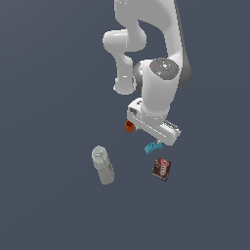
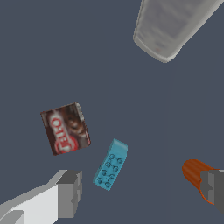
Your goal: Pick up a designated object from a clutter of objects.
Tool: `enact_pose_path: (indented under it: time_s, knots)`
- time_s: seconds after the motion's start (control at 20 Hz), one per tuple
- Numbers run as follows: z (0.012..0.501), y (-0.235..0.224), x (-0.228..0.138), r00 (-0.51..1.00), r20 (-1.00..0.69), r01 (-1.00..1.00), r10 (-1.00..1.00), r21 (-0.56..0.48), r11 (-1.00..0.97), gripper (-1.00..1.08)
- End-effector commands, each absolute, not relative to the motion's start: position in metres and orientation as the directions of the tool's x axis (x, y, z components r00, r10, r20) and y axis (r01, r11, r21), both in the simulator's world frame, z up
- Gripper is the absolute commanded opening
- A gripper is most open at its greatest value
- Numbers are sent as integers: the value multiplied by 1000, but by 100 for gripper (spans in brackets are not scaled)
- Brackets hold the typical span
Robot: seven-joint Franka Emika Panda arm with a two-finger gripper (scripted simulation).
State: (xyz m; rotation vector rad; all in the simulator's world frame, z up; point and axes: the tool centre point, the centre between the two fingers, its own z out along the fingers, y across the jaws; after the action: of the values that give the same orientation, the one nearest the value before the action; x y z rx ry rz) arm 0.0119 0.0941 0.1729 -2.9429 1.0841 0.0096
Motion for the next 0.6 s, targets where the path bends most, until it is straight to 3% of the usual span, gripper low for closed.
enact_pose_path:
  time_s: [0.0,0.55]
  knots:
    - [162,101,10,726,-6,-687,-687,-2,-726,100]
    - [115,128,-2,558,-2,-830,-830,0,-558,100]
